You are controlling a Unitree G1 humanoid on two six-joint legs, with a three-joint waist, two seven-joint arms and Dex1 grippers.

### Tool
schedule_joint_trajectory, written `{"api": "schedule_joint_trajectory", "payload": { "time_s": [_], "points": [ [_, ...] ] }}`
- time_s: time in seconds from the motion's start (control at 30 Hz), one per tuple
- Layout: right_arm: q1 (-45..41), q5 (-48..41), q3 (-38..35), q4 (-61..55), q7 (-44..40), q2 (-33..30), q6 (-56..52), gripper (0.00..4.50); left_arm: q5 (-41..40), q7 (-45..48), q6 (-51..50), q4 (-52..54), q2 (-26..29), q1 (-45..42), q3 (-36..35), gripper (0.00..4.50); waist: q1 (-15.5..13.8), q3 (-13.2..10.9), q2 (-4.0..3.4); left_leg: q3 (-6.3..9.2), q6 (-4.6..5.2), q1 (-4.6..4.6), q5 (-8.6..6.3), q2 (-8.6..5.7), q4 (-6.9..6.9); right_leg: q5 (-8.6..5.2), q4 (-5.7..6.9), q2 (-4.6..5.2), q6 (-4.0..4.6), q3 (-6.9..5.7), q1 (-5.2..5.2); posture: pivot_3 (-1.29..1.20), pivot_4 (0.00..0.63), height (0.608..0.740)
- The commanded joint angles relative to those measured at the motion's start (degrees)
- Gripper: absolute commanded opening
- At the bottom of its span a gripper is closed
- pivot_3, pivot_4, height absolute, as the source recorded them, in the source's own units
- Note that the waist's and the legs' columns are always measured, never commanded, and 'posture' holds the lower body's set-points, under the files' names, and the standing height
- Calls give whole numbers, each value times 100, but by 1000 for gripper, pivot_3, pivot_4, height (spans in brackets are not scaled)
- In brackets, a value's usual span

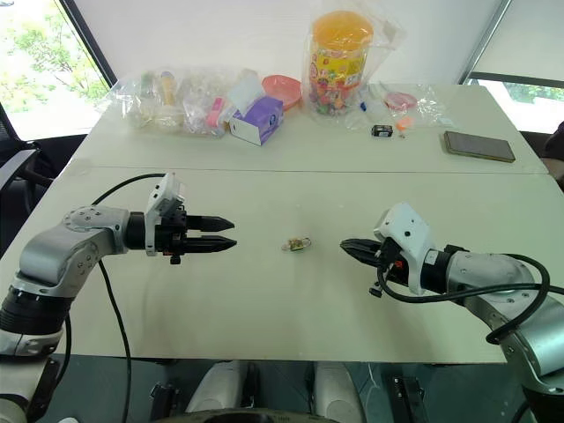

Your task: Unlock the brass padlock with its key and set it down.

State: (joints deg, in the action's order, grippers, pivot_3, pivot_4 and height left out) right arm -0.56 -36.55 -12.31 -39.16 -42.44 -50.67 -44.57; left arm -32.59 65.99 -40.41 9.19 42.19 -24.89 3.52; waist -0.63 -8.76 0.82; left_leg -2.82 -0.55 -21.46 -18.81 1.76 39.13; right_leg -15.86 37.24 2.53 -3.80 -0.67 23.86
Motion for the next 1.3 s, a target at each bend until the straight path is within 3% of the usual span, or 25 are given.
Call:
{"api": "schedule_joint_trajectory", "payload": {
  "time_s": [0.03,0.17,0.27,0.5,0.83,1.3],
  "points": [
    [-111,-44,-130,-77,-37,-63,77,0,-10,-24,72,87,40,-96,-113,2252,1,0,0,0,0,0,0,0,0,0,0,0,0,0,0,0,150,740],
    [-211,-34,-108,-17,-99,-87,96,0,-25,-21,69,88,37,-105,-117,2252,1,0,0,0,0,0,0,0,0,0,0,0,0,0,0,0,150,740],
    [-397,-53,-43,89,-210,-137,78,791,-12,-16,77,74,37,-128,-104,2220,5,0,0,0,0,0,0,0,0,0,0,0,0,0,0,0,150,740],
    [-1005,159,489,450,-445,-133,208,4351,51,-33,142,1,-37,-229,-37,2220,6,0,0,-1,0,0,0,0,0,0,1,0,0,0,0,0,150,740],
    [-2077,622,1737,1307,-896,191,389,4468,72,-79,172,54,-129,-136,-8,2220,9,0,-1,-1,0,-2,0,0,0,0,2,1,0,0,4,0,150,740],
    [-3171,2271,3242,4072,-1802,1070,1854,4468,92,-114,150,121,-139,-121,-23,2220,16,-1,-1,-9,-1,-6,0,0,3,1,8,3,0,0,12,0,150,740]
  ]
}}
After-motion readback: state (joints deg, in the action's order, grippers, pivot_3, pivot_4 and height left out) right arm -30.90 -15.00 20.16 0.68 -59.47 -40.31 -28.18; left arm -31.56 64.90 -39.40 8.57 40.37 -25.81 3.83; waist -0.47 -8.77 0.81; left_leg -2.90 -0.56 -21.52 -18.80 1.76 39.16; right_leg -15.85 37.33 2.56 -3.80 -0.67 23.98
